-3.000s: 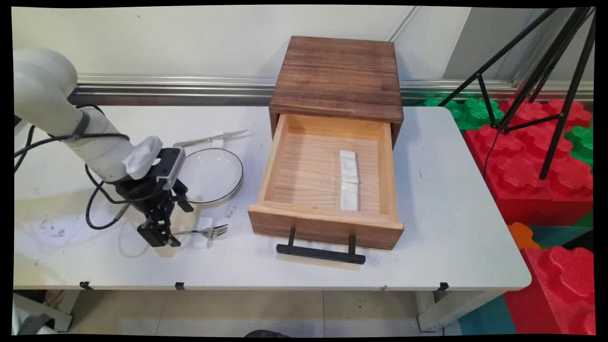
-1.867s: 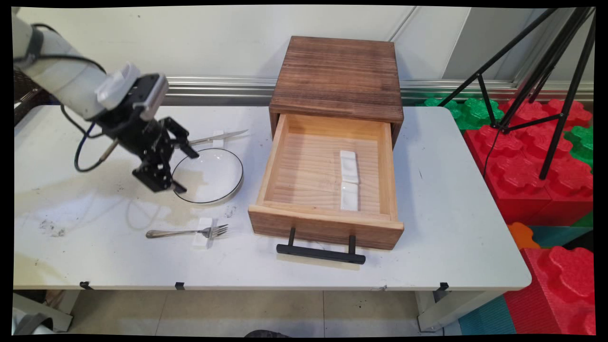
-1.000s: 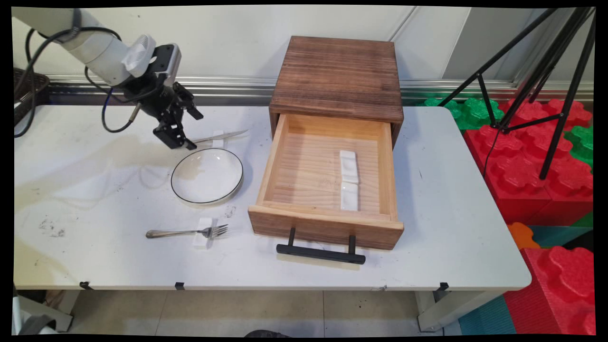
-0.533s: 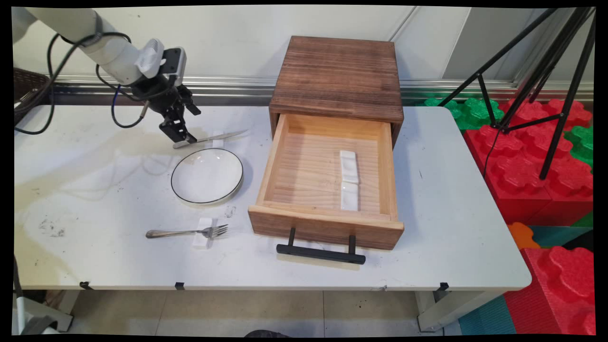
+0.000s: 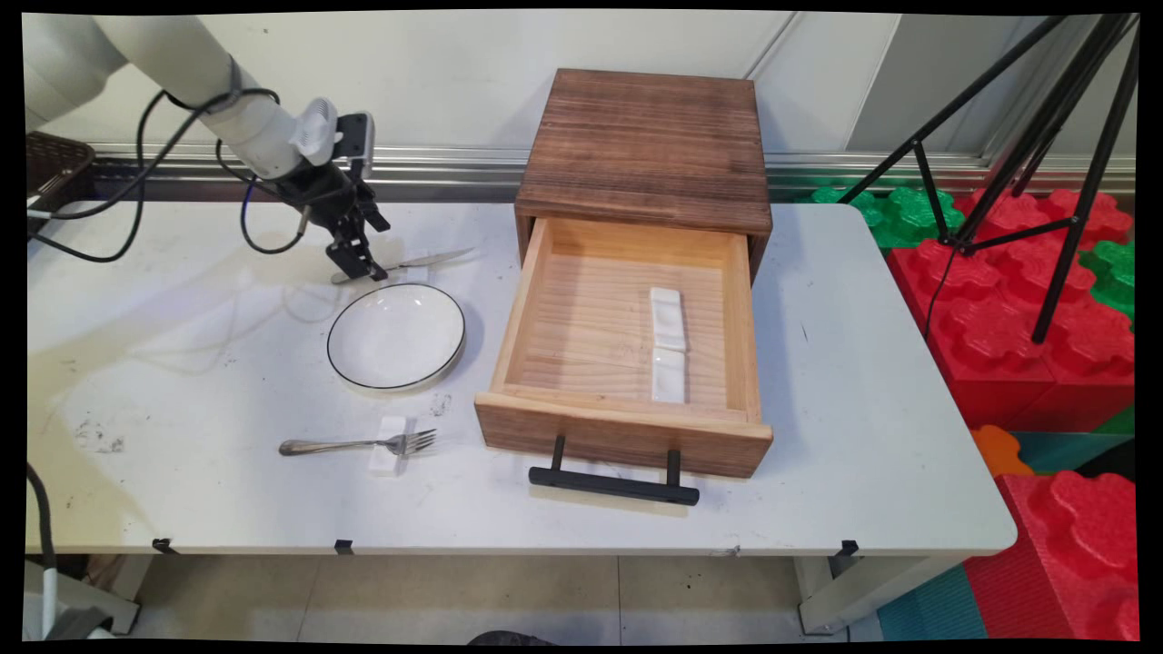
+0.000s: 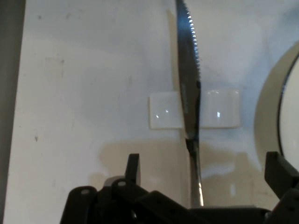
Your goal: Pick up the knife from the left of the white plate
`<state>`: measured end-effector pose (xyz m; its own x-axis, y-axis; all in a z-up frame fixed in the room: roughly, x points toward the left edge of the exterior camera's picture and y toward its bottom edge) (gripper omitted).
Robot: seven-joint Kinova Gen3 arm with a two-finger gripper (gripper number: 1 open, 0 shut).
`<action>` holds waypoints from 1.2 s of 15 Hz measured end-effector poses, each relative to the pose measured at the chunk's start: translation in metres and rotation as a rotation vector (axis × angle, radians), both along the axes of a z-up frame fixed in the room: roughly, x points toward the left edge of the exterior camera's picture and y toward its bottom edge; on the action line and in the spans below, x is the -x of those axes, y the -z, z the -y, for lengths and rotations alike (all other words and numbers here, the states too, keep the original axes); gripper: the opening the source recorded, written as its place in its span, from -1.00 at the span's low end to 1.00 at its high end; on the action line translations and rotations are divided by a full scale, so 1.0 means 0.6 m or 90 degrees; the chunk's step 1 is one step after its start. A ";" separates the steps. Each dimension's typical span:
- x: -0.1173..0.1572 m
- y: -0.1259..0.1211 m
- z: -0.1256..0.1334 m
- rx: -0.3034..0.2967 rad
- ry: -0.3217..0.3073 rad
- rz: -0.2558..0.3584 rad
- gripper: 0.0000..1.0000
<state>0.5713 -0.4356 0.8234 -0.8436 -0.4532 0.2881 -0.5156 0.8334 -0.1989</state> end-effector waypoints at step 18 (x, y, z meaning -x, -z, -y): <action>-0.018 0.050 0.042 -0.022 -0.021 -0.007 -1.00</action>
<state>0.5819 -0.4609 0.7934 -0.8253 -0.4898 0.2810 -0.5443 0.8225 -0.1649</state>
